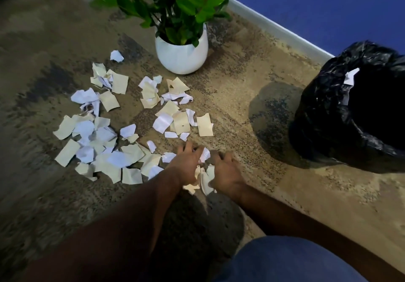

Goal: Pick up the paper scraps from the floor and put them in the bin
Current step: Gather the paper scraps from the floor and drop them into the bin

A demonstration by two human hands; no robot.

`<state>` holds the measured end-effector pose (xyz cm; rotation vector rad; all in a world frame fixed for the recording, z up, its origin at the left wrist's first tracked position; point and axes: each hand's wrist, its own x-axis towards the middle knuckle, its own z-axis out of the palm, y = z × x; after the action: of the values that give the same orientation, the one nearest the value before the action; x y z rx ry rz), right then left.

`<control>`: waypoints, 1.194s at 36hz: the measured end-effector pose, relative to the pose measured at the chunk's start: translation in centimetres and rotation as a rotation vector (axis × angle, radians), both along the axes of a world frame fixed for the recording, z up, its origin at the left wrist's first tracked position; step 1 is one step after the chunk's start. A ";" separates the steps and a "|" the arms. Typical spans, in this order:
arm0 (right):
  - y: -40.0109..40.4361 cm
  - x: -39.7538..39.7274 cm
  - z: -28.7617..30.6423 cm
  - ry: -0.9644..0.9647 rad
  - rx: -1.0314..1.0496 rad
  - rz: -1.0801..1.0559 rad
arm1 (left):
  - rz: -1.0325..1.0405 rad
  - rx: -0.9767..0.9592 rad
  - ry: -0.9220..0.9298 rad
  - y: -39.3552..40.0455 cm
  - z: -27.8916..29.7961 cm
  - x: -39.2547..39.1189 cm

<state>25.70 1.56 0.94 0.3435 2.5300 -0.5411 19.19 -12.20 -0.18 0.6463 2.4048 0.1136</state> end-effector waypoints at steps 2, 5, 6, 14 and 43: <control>-0.1 -0.4 -0.1 -0.002 -0.030 0.005 | -0.004 0.055 0.017 0.3 -0.1 0.1; -0.5 -0.7 -0.3 0.047 -0.075 -0.024 | -0.023 0.122 0.092 0.6 -0.3 0.5; -0.7 -0.7 -0.4 0.071 -0.089 -0.043 | -0.014 0.149 0.107 0.6 -0.4 0.6; -1.8 0.4 -1.4 0.215 -0.098 -0.081 | 0.018 0.302 0.124 0.0 -0.4 1.5; 12.1 -5.9 16.7 0.722 0.090 -0.196 | -0.011 0.755 0.355 14.0 16.8 -6.9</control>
<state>19.75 13.64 17.68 0.5033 3.2443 -0.7265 12.29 1.82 16.65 1.0813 2.6713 1.0114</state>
